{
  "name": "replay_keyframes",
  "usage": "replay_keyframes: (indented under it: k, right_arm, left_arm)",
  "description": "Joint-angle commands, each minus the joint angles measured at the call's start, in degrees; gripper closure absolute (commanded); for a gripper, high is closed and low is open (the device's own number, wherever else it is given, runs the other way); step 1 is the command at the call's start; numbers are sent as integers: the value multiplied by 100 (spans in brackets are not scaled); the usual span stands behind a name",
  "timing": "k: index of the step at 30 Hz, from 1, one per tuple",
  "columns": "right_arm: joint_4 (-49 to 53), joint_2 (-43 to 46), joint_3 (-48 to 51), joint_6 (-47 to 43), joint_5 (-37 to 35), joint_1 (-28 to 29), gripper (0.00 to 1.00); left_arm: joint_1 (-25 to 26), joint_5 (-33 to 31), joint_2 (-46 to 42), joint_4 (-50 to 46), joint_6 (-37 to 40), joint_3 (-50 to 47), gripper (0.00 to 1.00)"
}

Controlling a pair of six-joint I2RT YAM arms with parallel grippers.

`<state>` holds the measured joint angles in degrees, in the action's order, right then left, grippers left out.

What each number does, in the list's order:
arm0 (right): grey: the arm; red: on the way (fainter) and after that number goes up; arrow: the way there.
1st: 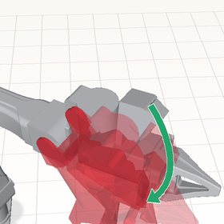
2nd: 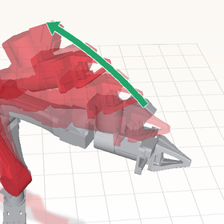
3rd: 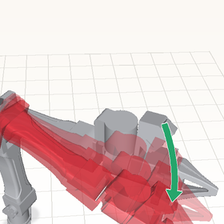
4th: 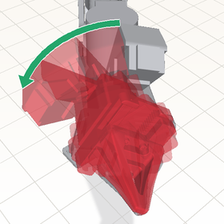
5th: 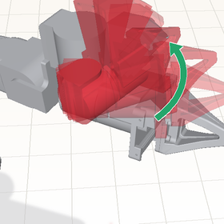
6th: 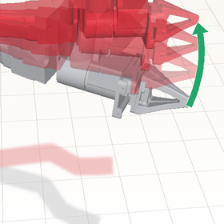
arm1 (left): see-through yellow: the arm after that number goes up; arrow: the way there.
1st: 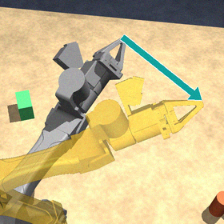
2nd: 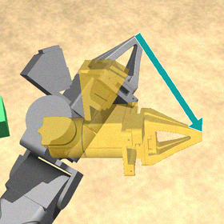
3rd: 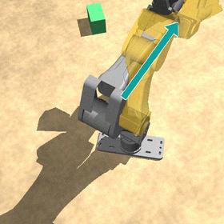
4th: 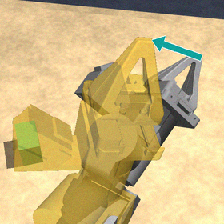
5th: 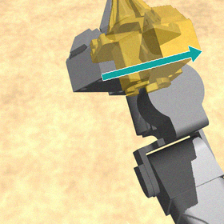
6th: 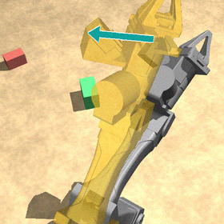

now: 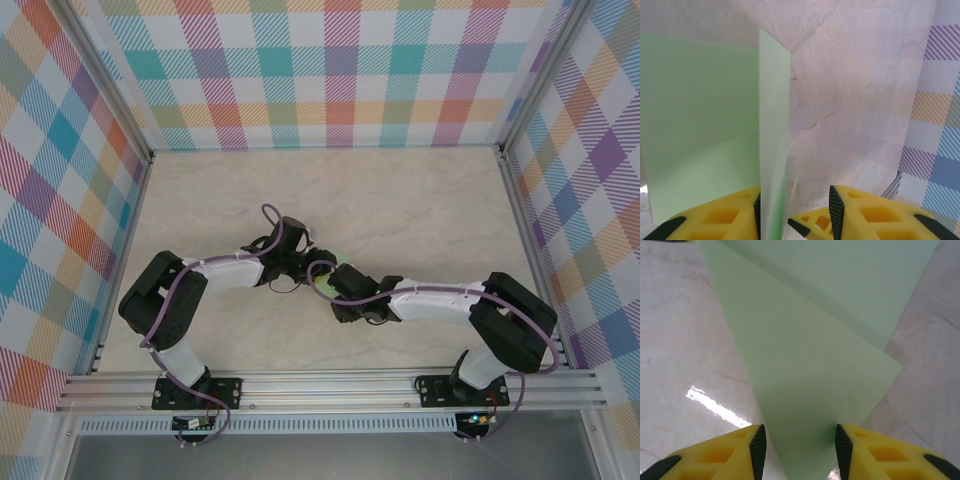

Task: Fold a paper plane with a square sheet of paper (fold left side to right side)
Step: Fourth fold the wing at the center of the table.

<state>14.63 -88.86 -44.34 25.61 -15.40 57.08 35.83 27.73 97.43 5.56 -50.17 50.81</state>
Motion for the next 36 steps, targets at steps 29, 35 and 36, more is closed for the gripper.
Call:
replay_keyframes:
  k: [29, 35, 36]
  right_arm:
    - [-228, 9, 120, 212, 1467, -516, 85]
    - [-504, -17, 328, 291, 2078, -849, 85]
    - [-554, -17, 374, 310, 2152, -897, 85]
  left_arm:
    - [-332, -238, -1402, -970, 460, -406, 40]
    - [-34, 13, -962, -365, 300, -596, 58]
    - [23, 55, -833, -293, 288, -561, 59]
